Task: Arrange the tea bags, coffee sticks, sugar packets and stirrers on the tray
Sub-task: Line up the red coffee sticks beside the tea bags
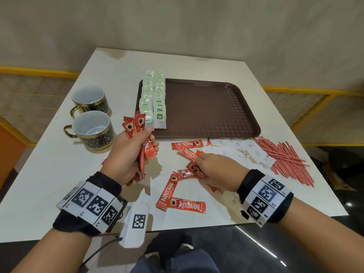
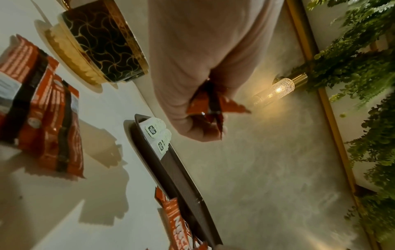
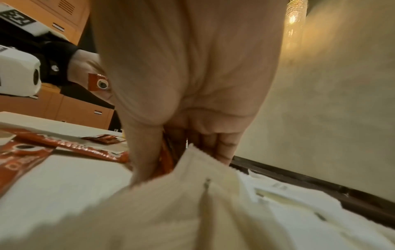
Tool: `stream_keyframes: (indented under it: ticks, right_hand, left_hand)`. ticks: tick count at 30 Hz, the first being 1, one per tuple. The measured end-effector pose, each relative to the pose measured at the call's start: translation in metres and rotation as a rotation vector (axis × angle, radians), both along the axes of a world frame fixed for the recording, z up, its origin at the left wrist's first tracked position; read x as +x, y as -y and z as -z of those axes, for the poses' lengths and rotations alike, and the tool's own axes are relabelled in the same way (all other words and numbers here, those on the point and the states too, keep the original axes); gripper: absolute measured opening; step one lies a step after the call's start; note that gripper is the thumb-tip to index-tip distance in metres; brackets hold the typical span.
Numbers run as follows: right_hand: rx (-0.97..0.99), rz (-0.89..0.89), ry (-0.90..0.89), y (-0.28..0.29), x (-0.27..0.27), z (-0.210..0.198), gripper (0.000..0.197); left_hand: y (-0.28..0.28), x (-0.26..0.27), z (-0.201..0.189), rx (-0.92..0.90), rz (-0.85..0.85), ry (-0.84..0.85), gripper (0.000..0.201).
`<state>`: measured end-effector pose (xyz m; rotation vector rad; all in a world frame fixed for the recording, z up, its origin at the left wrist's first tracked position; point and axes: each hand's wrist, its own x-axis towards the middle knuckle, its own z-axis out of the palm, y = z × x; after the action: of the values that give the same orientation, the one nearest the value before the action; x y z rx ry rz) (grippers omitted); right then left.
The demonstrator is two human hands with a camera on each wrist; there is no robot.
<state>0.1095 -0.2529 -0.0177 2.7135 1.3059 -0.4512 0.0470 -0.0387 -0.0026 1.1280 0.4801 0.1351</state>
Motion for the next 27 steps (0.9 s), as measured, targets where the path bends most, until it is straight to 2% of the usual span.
stream_keyframes:
  ticks: [2,11,14,16,18,20,22,25,27]
  right_hand:
    - [-0.029,-0.022,0.022,-0.005,-0.001,0.003,0.026]
    - [-0.036,0.024,0.013,-0.025,-0.017,0.007,0.027]
    - [0.005,0.126,-0.063,-0.034,-0.008,-0.001,0.021]
    - [0.140,0.216,-0.107,-0.040,0.004,-0.008,0.014]
    - [0.395,0.329,-0.171,-0.046,0.017,-0.017,0.008]
    - [0.685,0.449,-0.320,-0.054,0.022,-0.026,0.013]
    - [0.925,0.555,-0.542,-0.064,0.017,-0.032,0.017]
    - [1.111,0.665,-0.803,-0.081,0.004,-0.035,0.024]
    - [1.151,0.714,-0.851,-0.091,-0.001,-0.034,0.028]
  left_hand:
    - [-0.001,0.000,0.002,0.008,-0.017,-0.013,0.019]
    - [-0.002,0.007,0.006,0.024,-0.040,-0.046,0.010]
    - [0.003,0.011,0.007,0.063,-0.026,-0.052,0.012]
    - [0.007,0.015,0.006,0.103,-0.013,-0.038,0.022]
    - [0.009,0.018,0.004,0.139,-0.019,-0.013,0.028]
    - [0.011,0.024,0.000,0.169,-0.033,0.010,0.033]
    - [0.015,0.029,-0.005,0.192,-0.046,0.043,0.037]
    - [0.027,0.035,-0.011,0.195,-0.053,0.090,0.046]
    - [0.034,0.037,-0.012,0.211,-0.082,0.106,0.049]
